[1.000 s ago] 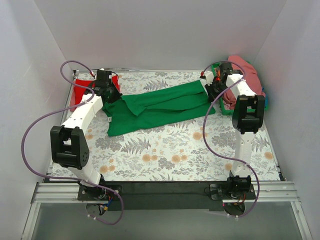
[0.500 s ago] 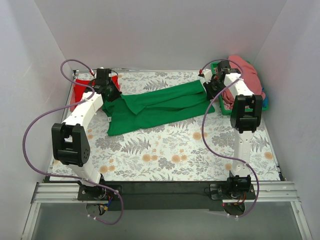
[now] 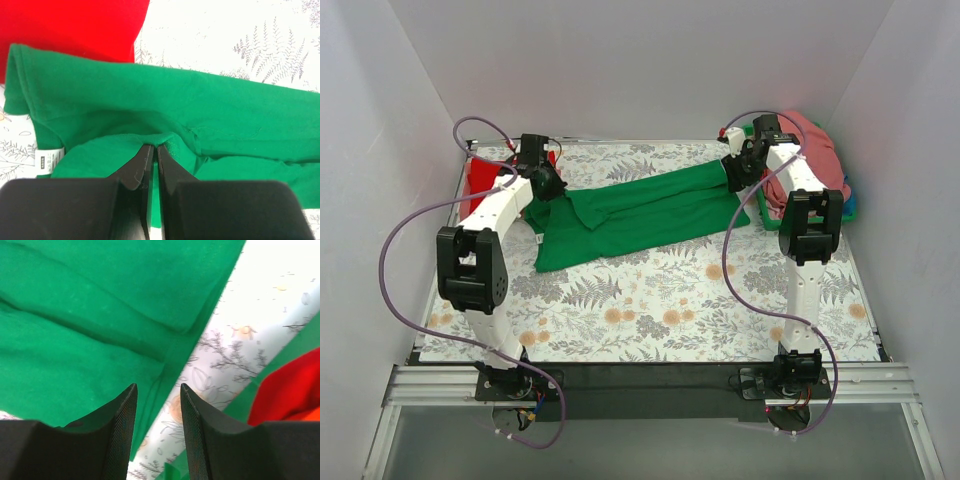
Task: Fold and stack the t-shirts
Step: Fold the tshirt
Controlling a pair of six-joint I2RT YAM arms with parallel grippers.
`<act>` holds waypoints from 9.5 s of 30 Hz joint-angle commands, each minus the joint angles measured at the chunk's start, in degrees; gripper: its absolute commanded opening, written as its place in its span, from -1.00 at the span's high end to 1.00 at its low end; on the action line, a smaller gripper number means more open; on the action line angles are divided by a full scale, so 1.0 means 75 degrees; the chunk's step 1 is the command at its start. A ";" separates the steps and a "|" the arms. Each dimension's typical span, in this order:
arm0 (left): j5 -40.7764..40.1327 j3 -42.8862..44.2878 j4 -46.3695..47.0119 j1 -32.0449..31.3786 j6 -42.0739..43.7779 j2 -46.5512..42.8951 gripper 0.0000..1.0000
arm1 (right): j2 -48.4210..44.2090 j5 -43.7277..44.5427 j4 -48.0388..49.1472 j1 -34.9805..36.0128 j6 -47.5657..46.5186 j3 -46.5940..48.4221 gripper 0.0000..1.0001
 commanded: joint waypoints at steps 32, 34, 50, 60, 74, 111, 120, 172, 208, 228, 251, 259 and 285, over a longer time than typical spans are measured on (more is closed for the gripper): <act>-0.1608 0.1647 -0.0248 0.0107 0.1392 -0.0481 -0.78 | -0.4047 -0.2327 0.0331 0.0921 -0.1560 -0.4801 0.03; -0.1144 -0.0014 -0.0095 0.0154 0.0716 -0.1757 -0.96 | -0.4517 -0.2468 0.0354 0.0945 -0.2123 -0.5514 0.00; 0.0734 -0.6067 -0.0201 0.0728 -0.3155 -0.4893 -0.81 | -0.3628 -0.1250 0.0377 0.1073 -0.3167 -0.5133 -0.09; 0.0326 -0.5600 0.0644 0.0740 -0.3437 -0.3182 -0.54 | -0.3288 -0.1133 0.0401 0.1203 -0.3261 -0.4968 -0.08; -0.0811 -0.5424 0.0609 0.0916 -0.3215 -0.2395 0.36 | -0.2761 -0.0934 0.0366 0.1249 -0.5216 -0.4781 -0.08; -0.0308 -0.6055 0.0539 0.1830 -0.2254 -0.3647 0.88 | -0.6073 0.0016 0.0099 0.1378 -0.6073 -0.9695 0.97; 0.0361 -0.6057 0.0189 0.1830 -0.1681 -0.3883 0.77 | -0.9098 -0.0757 -0.1251 0.1940 -0.5583 -1.1027 0.28; 0.3619 -0.1943 0.2730 0.0342 -0.1211 0.0652 0.70 | -0.5092 -0.3535 0.0483 0.1871 -0.1925 -0.7019 0.07; 0.4285 -0.1650 0.2718 0.0905 -0.0296 -0.0355 0.49 | -0.4952 -0.3429 0.0471 0.1871 -0.1996 -0.7077 0.08; 0.3631 -0.1544 0.2250 0.0072 -0.0250 0.0817 1.00 | -0.4870 -0.3371 0.0459 0.1871 -0.1996 -0.7101 0.08; 0.2364 -0.1404 0.1641 0.0201 0.0266 -0.0284 0.42 | -0.4846 -0.3324 0.0448 0.1859 -0.2007 -0.7112 0.08; 0.3489 -0.1696 0.1734 0.0201 0.0255 -0.0449 0.56 | -0.4787 -0.3324 0.0448 0.1871 -0.2007 -0.7101 0.07; 0.2377 -0.2436 0.1172 0.0178 0.0547 -0.0366 0.68 | -0.4753 -0.3324 0.0436 0.1894 -0.2007 -0.7065 0.08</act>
